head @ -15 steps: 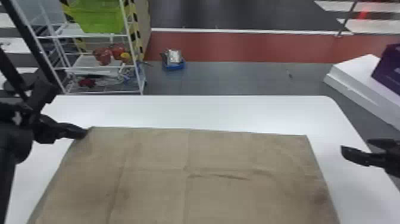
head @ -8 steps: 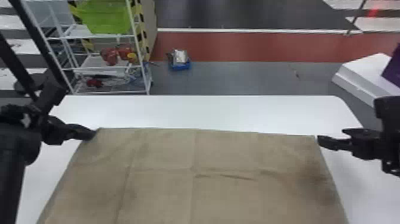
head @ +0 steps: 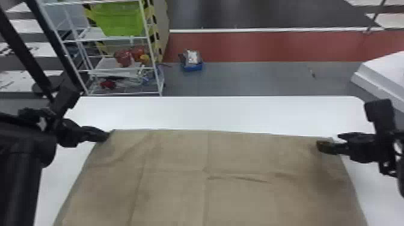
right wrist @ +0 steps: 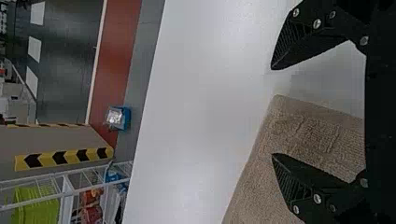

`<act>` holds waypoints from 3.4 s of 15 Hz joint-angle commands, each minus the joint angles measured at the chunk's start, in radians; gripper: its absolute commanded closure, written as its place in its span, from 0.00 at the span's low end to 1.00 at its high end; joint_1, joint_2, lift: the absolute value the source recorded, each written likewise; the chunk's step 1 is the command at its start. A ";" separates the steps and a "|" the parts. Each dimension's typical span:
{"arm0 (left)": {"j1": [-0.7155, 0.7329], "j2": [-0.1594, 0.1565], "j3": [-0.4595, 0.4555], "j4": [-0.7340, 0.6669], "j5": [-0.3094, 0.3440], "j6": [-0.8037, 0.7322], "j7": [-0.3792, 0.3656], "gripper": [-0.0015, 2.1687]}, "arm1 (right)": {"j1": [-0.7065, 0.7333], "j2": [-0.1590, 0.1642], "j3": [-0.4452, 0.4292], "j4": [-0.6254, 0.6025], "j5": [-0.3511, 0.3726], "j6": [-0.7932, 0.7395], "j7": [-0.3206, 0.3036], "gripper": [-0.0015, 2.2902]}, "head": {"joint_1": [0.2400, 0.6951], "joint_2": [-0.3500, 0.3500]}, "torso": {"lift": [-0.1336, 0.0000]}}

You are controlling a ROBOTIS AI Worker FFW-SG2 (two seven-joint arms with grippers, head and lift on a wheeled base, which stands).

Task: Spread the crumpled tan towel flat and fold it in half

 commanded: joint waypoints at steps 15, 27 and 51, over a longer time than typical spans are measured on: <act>0.067 0.000 0.046 -0.098 0.014 -0.058 -0.059 0.47 | 0.066 0.020 -0.040 -0.101 -0.004 -0.077 0.015 0.41 | 1.00 0.60 | 0.08; 0.336 -0.003 0.307 -0.400 0.220 -0.350 -0.188 0.66 | 0.359 -0.037 -0.134 -0.444 0.008 -0.240 0.261 0.48 | 1.00 0.69 | 0.08; 0.717 -0.034 0.465 -0.561 0.270 -0.908 -0.300 0.66 | 0.585 -0.066 -0.287 -0.444 0.016 -0.712 0.640 0.61 | 1.00 0.79 | 0.08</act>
